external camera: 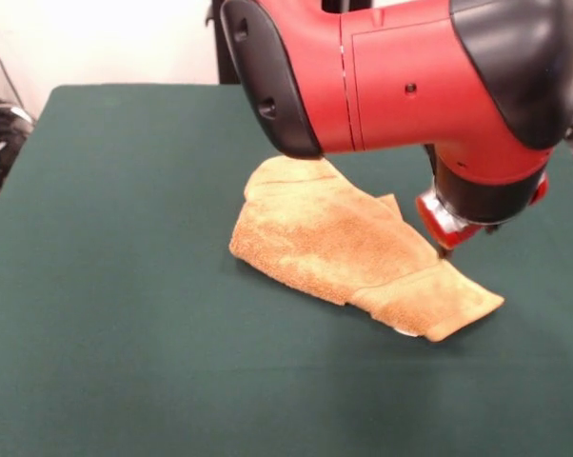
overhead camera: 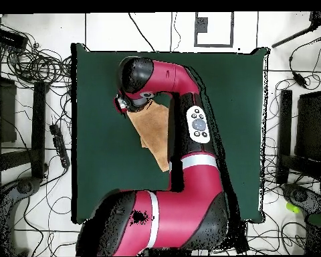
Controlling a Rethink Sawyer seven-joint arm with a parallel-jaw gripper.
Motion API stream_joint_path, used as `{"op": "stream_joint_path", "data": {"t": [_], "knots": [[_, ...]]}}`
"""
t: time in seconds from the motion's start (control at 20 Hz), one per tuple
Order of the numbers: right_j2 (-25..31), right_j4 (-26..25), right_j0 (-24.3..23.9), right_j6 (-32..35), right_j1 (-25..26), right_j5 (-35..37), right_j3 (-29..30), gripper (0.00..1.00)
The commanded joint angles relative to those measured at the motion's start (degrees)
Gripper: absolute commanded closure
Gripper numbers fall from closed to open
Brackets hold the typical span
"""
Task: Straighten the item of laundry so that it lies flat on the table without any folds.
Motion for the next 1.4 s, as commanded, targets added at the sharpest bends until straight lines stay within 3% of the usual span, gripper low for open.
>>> {"op": "stream_joint_path", "data": {"t": [0.05, 0.65, 0.85, 1.05, 1.25, 1.4], "knots": [[0.0, 2.3, 2.6, 16.0, 1.0, -1.6, 6.3, 0.0], [0.7, 3.5, 3.8, 18.8, 3.5, -4.6, 4.5, 0.0], [-0.1, 1.7, 5.1, 18.0, 4.4, -11.1, 3.3, 0.0], [-2.3, -1.1, 7.2, 18.6, 6.8, -17.2, -0.6, 0.0], [-5.3, -5.3, 9.4, 15.0, 9.9, -24.9, -5.5, 0.0], [-7.0, -5.4, 10.2, 15.8, 11.3, -25.9, -7.3, 0.0]]}}
